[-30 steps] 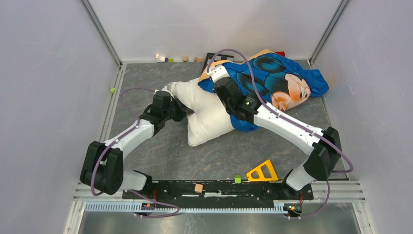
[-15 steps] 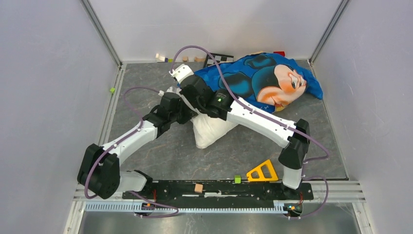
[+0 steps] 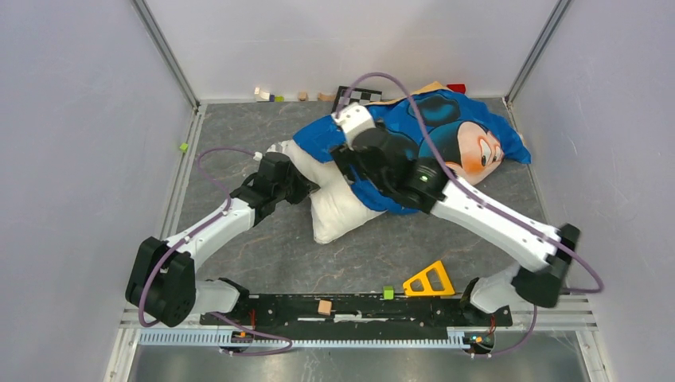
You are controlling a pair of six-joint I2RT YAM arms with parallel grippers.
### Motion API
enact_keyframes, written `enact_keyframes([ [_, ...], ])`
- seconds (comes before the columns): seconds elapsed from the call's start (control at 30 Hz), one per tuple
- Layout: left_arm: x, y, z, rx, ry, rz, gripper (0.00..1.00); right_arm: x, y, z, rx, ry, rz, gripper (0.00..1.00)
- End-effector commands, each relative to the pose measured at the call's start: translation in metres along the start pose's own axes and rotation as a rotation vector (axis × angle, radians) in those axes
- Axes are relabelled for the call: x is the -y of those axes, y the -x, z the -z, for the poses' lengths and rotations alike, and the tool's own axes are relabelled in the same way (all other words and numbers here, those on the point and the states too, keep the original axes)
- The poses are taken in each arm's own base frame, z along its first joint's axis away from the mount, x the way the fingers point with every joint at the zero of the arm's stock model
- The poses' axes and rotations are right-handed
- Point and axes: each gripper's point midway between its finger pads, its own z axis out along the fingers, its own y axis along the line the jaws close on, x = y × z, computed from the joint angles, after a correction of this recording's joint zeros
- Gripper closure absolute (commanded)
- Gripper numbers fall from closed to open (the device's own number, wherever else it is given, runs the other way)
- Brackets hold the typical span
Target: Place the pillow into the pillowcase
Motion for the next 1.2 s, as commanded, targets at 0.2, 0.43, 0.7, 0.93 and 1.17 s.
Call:
enact_keyframes([
  [0.2,-0.010,0.004,-0.001,0.002,0.046,0.026,0.98,0.011,-0.116,0.027,0.001,0.043,-0.050,0.20],
  [0.43,-0.008,0.006,0.002,0.007,0.047,0.013,0.98,-0.003,-0.183,0.005,-0.078,0.064,0.030,0.15],
  [0.7,-0.006,0.011,0.003,0.019,0.051,-0.009,0.98,0.030,-0.173,-0.002,-0.124,-0.177,0.067,0.64],
  [0.93,0.028,0.005,0.001,0.053,-0.001,-0.027,0.98,-0.104,-0.042,0.049,0.077,0.233,0.071,1.00],
  [1.17,0.054,-0.012,0.019,0.073,-0.054,-0.073,0.98,-0.058,0.016,0.043,0.153,0.168,-0.032,1.00],
])
